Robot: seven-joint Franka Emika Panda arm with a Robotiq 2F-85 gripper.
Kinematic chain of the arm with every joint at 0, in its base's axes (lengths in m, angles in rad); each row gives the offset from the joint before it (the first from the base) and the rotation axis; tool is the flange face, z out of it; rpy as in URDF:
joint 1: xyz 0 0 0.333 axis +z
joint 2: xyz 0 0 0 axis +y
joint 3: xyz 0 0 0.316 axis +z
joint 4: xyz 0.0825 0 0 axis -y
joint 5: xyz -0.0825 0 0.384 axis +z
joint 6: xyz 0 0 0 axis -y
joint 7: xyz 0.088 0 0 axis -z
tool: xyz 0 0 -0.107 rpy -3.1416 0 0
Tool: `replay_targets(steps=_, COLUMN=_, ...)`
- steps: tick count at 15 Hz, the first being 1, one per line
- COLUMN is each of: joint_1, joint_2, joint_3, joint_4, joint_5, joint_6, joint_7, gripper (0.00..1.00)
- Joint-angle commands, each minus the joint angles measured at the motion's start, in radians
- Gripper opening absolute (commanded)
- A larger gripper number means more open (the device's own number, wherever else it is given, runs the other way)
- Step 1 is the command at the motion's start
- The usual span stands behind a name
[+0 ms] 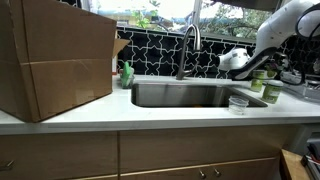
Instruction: Make all the bottles laying down stand vertically on the right side of the sink
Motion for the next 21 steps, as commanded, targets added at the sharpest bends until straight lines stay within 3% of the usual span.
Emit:
replay_targets(steps=1, joint_1=-0.036, joint_2=-0.016, joint_3=0.043, joint_4=-0.011, joint_5=-0.033, joint_6=-0.021, joint_7=0.031, gripper=1.00)
replay_targets(steps=16, joint_1=-0.073, joint_2=-0.136, joint_3=0.054, joint_4=-0.039, joint_5=-0.048, joint_6=-0.009, joint_7=-0.003, gripper=1.00)
replay_targets(steps=21, joint_1=-0.080, joint_2=-0.141, joint_3=0.041, joint_4=-0.049, joint_5=-0.141, joint_6=-0.033, joint_7=-0.022, gripper=1.00)
